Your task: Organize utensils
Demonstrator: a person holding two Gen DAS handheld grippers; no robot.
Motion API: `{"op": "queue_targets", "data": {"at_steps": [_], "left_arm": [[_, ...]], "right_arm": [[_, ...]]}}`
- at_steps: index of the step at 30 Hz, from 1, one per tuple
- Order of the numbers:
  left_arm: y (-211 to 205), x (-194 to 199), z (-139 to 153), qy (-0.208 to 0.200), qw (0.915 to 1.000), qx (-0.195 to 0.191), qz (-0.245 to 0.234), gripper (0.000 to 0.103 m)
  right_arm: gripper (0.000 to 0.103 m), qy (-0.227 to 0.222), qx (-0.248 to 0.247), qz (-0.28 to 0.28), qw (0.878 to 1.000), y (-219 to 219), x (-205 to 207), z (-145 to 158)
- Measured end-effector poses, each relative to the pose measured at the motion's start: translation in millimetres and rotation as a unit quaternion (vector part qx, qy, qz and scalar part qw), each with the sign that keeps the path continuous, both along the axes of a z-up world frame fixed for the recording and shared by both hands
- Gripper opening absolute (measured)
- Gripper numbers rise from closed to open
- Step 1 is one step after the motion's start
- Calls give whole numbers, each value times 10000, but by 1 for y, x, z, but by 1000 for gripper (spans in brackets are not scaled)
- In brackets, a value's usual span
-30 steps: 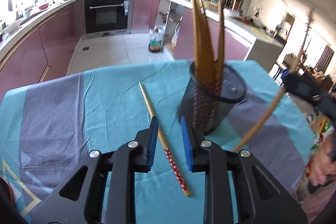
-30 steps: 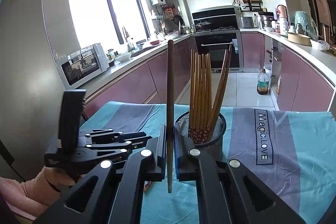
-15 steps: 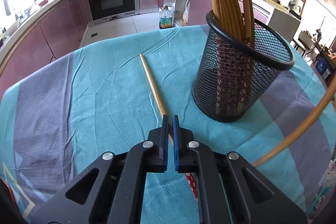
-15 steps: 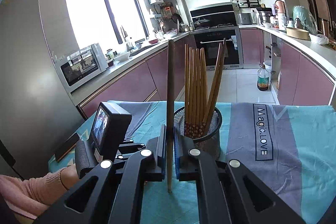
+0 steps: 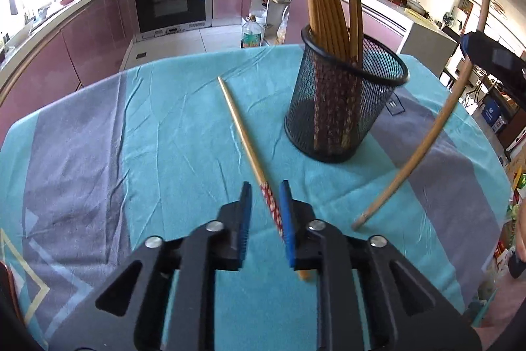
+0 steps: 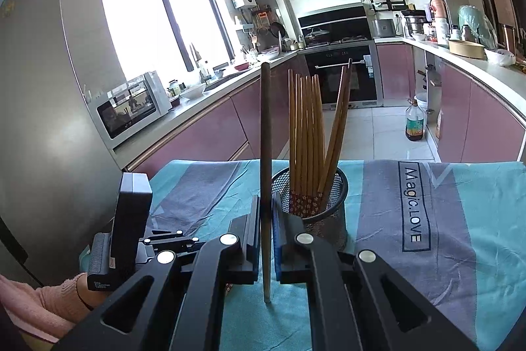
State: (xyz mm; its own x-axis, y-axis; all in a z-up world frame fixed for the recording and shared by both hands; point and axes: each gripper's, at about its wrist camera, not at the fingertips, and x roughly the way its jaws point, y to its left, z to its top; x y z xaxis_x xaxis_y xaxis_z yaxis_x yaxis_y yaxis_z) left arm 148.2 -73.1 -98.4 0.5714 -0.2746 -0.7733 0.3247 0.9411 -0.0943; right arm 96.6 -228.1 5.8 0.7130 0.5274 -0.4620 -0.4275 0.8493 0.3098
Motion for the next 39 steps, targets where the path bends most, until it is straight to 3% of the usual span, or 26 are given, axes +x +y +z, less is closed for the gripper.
{"op": "queue_targets", "data": {"at_steps": [4,9,23,24,25,29,39], "left_arm": [[-15,24,-12,216,9997,123,35,21],[-16,25,-17,260,9995,178,96,8],[6,-50,-17,506,9987,48,-105,11],[5,-49,-13,437,9989,45,-141,21],[4,-48,-11,345,9992,116,-139,24],[-9,-25,-3,89,9995,251,-152,24],[-40,21,-15,108,9976,640,-224,18]], "right_arm": [[5,10,-6,-16,10000,-1,0,-1],[5,26,20,-38,10000,-5,-1,-2],[6,44,107,26,9999,-11,3,-3],[5,42,103,33,9999,-10,3,-3],[5,39,97,36,9999,-10,3,-3],[5,40,96,37,9999,-9,3,-2],[5,45,44,46,10000,-6,6,-2]]}}
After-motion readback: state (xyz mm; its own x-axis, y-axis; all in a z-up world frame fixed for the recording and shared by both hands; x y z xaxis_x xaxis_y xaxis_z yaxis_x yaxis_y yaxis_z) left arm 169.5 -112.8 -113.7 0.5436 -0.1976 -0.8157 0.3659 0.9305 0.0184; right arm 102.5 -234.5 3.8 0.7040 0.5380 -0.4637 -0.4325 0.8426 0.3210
